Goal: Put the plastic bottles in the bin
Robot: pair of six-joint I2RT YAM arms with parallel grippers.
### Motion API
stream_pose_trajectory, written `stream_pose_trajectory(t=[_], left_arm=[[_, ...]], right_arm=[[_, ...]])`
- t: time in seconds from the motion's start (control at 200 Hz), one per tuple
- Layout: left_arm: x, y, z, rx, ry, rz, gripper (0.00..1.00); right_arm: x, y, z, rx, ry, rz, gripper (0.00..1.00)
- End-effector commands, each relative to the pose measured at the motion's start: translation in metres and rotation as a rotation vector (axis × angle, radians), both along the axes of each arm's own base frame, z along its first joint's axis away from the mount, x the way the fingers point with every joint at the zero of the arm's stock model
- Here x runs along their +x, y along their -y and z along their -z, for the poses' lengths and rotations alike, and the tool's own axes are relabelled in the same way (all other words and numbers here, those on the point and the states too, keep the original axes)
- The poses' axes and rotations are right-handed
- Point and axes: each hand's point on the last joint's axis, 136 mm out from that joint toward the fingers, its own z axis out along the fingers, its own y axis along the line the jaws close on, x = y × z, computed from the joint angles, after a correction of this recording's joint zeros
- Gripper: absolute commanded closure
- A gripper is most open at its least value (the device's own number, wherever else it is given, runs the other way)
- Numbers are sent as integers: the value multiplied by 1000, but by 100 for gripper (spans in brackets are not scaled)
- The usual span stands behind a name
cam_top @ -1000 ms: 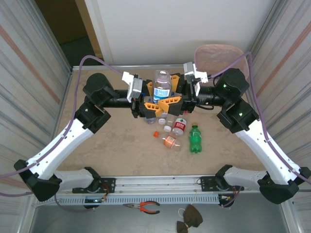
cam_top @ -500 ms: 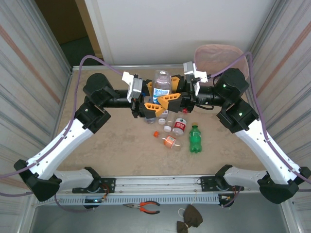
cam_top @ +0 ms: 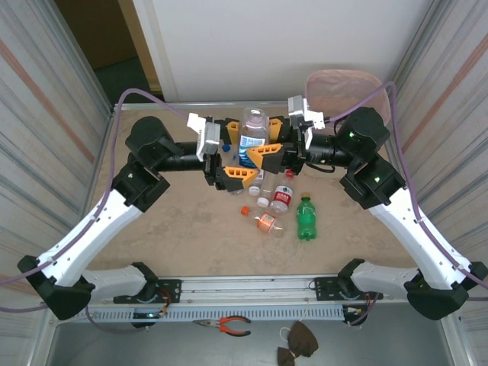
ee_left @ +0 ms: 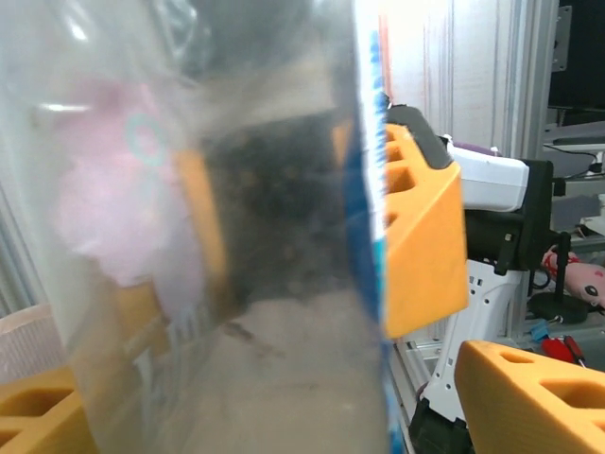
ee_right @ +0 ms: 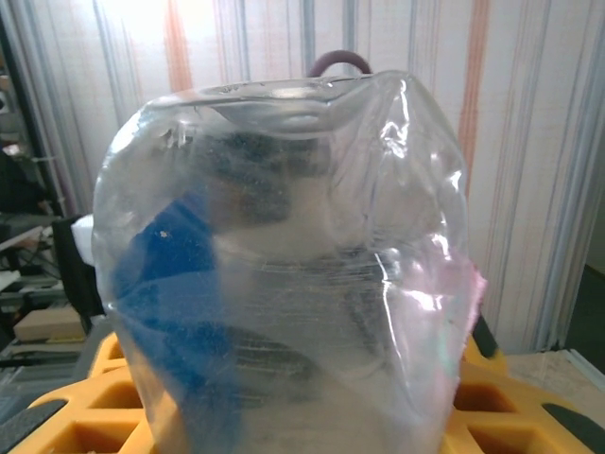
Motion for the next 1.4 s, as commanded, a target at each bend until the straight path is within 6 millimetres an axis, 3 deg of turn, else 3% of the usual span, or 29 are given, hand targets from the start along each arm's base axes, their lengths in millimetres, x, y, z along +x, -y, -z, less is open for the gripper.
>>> stream_pose_trajectory(t=[0.0,0.185,0.371,0.656,0.867,1.012,1.162,1.182,1.398], left_arm=[[-6,-15,-13,-33,60,-79,15],[9,-30,-4,-17,46,-236,14],[12,-39,2,-17,36,-294,13],[12,-41,5,-9,21,-303,13],[12,-43,9,-1,7,-309,14],[13,-44,14,1,-5,-321,14],[16,-43,20,13,-17,-329,14],[16,-43,20,13,-18,-330,14],[22,-41,27,30,-32,-340,14]], right_arm=[[3,15,-18,28,50,76,55],[27,34,-20,27,40,201,55],[70,66,-17,4,-1,393,56],[170,141,6,-29,-178,765,58],[244,212,43,0,-414,1001,63],[280,242,76,-42,-536,1093,64],[308,255,121,-145,-670,1133,64],[310,255,115,-146,-662,1135,64],[332,257,170,-292,-858,1122,64]])
